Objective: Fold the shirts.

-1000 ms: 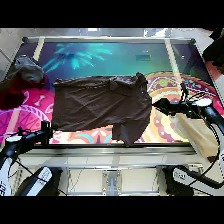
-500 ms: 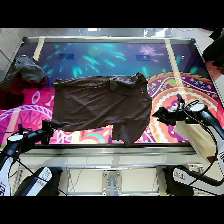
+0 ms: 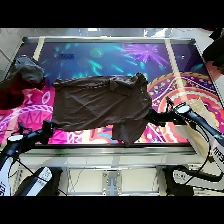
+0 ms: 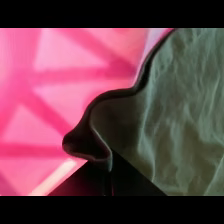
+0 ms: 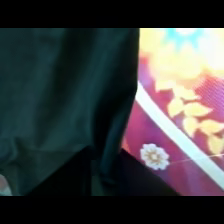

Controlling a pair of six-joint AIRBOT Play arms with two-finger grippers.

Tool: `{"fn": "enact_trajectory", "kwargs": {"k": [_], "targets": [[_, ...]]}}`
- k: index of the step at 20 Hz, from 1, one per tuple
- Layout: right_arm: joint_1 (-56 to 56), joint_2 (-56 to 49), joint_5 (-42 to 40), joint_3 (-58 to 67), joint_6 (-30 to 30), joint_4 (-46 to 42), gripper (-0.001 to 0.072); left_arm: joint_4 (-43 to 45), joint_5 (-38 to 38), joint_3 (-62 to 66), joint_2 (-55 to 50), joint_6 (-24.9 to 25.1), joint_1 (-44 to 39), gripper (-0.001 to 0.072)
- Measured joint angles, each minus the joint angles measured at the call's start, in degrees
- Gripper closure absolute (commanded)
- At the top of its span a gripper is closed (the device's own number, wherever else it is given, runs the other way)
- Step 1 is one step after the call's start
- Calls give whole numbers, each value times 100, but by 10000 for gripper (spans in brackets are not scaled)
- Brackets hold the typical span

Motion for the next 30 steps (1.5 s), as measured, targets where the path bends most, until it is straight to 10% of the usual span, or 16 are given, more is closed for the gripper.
{"fn": "enact_trajectory", "kwargs": {"k": [12, 20, 25, 30], "targets": [[205, 2564, 2732, 2203, -575, 11, 698, 702, -2277, 3215, 2116, 1421, 210, 698], [208, 4131, 2900, 5313, -50, -1025, 701, 4242, -2732, 6290, 2953, 149, -1401, 698], [205, 3508, 2868, 6411, 44, -1681, 700, 6850, -3147, 7346, 2026, -431, -3641, 698], [208, 1818, 3034, 6649, 68, -2061, 700, 7903, -3106, 7538, 323, -741, -4061, 698]]}}
